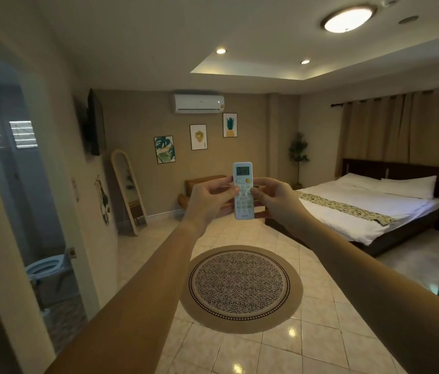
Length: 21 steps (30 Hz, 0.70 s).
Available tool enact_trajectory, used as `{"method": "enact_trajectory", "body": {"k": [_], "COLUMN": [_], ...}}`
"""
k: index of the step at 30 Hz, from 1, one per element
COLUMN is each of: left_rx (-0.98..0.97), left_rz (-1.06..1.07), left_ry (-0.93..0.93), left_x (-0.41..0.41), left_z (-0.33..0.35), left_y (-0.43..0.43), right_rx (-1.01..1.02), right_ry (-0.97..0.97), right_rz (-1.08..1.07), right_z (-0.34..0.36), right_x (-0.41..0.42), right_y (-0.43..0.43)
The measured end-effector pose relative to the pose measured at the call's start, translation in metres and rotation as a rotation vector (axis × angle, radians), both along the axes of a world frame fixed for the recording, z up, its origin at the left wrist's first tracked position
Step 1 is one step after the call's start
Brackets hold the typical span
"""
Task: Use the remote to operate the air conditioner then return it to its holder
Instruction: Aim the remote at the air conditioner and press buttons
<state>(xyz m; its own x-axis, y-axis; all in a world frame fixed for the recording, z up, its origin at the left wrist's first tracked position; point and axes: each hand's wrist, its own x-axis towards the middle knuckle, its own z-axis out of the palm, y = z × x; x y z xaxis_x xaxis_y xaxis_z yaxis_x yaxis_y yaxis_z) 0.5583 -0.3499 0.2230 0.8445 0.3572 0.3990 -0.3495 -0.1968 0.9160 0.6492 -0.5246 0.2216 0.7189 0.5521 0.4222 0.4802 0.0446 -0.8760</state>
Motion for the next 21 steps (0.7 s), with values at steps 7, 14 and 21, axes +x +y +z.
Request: {"method": "enact_trajectory", "body": {"k": [7, 14, 21], "left_rx": [-0.013, -0.004, 0.013], "left_rz": [0.039, 0.074, 0.096], "left_ry": [-0.012, -0.032, -0.028], "left_x": [-0.013, -0.021, -0.028], "left_z": [0.006, 0.008, 0.01], "left_y": [0.004, 0.008, 0.011], "right_rx": [-0.007, -0.02, -0.035], "right_ry": [-0.02, -0.017, -0.001], "right_rz": [0.017, 0.017, 0.023], "right_z": [0.002, 0.004, 0.005], "right_x": [-0.006, -0.008, -0.012], "right_y": [0.01, 0.018, 0.022]}}
